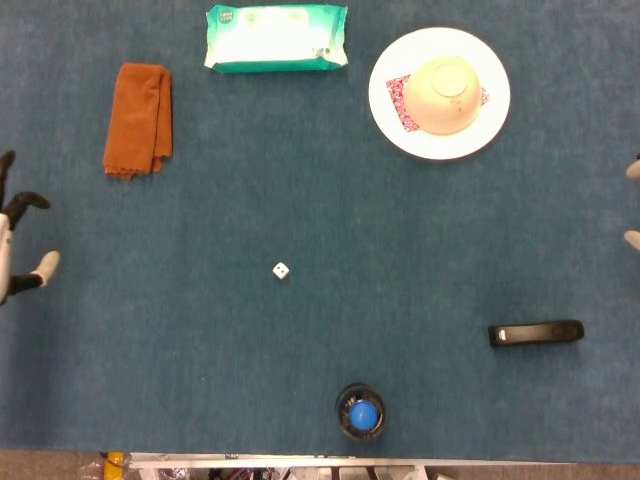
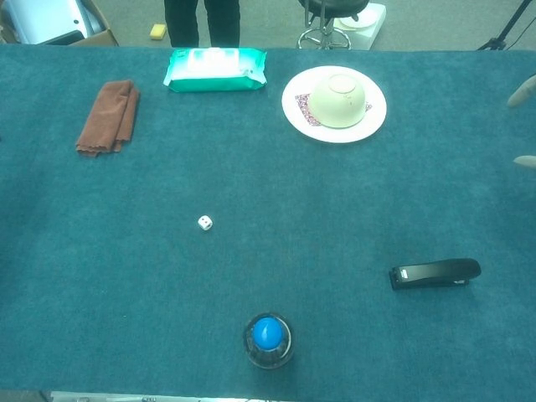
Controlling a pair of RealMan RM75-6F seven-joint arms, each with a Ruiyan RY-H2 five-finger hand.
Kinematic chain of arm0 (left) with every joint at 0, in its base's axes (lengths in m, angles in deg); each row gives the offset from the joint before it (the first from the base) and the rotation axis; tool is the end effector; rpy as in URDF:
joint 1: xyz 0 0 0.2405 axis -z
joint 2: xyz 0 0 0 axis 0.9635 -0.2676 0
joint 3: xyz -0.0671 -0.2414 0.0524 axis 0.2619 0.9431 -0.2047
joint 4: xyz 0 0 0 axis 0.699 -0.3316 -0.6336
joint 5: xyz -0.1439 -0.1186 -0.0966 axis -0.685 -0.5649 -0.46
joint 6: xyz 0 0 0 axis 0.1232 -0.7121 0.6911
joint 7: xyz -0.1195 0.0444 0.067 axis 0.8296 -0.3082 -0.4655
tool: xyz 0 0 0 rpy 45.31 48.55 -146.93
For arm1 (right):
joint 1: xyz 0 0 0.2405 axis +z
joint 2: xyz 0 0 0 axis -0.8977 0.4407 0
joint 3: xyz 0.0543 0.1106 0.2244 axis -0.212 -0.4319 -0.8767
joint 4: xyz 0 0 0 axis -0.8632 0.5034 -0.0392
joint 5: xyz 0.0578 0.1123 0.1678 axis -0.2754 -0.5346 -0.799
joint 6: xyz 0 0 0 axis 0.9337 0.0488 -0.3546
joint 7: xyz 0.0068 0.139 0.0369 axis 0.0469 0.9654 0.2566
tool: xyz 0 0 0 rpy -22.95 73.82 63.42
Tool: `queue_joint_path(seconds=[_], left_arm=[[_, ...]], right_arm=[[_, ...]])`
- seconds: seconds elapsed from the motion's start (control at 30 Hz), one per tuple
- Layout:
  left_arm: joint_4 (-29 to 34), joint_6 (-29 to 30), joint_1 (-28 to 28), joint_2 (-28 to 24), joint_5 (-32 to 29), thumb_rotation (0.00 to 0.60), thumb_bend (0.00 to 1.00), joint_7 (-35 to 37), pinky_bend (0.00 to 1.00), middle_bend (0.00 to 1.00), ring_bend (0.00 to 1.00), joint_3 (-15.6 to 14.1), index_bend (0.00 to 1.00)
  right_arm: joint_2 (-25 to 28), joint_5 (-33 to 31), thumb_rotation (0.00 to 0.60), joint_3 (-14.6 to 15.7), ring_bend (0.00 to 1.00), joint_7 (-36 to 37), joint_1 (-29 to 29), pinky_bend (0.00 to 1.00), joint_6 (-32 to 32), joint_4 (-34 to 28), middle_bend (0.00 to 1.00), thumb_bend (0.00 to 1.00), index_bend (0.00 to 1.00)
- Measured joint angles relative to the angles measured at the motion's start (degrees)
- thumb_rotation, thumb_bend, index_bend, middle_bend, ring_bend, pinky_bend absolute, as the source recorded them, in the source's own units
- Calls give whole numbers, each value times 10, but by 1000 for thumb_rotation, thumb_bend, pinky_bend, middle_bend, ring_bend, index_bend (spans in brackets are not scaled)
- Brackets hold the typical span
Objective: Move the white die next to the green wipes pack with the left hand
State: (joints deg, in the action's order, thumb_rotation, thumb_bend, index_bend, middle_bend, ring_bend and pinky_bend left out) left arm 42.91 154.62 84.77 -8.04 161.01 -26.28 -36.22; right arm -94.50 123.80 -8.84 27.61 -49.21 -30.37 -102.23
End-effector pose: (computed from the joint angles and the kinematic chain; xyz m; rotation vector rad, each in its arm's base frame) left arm -0.2977 0.2101 0.1063 -1.4293 -1.0545 -0.8356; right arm -0.2799 -0.2333 0.1242 1.5570 -0.9860 0.9363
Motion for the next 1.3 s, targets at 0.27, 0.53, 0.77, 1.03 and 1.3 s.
queue_joint_path(seconds=[0.27,0.53,0.77,1.03,1.3], left_arm=[[8,-40,37,9,24,600,240,0,0,0,0,-2,346],[16,-86,75,22,58,600,239,21,0,0,0,-11,347],[-7,-114,108,49,89,600,240,72,0,0,0,-17,359],[-27,-144,140,75,98,600,240,120,0,0,0,-19,384],[17,-144,140,81,46,600,240,64,0,0,0,-12,390]], right_arm=[[2,5,600,-11,207,1,22,188,16,-6,318,0,379],[0,13,600,-20,207,-5,49,188,35,-14,318,0,378],[-11,7,600,-28,206,-18,71,188,56,-12,318,0,379],[-18,-4,600,-28,207,-19,80,188,65,-3,318,0,378],[-16,-4,600,-24,206,-8,79,188,62,2,318,0,378]])
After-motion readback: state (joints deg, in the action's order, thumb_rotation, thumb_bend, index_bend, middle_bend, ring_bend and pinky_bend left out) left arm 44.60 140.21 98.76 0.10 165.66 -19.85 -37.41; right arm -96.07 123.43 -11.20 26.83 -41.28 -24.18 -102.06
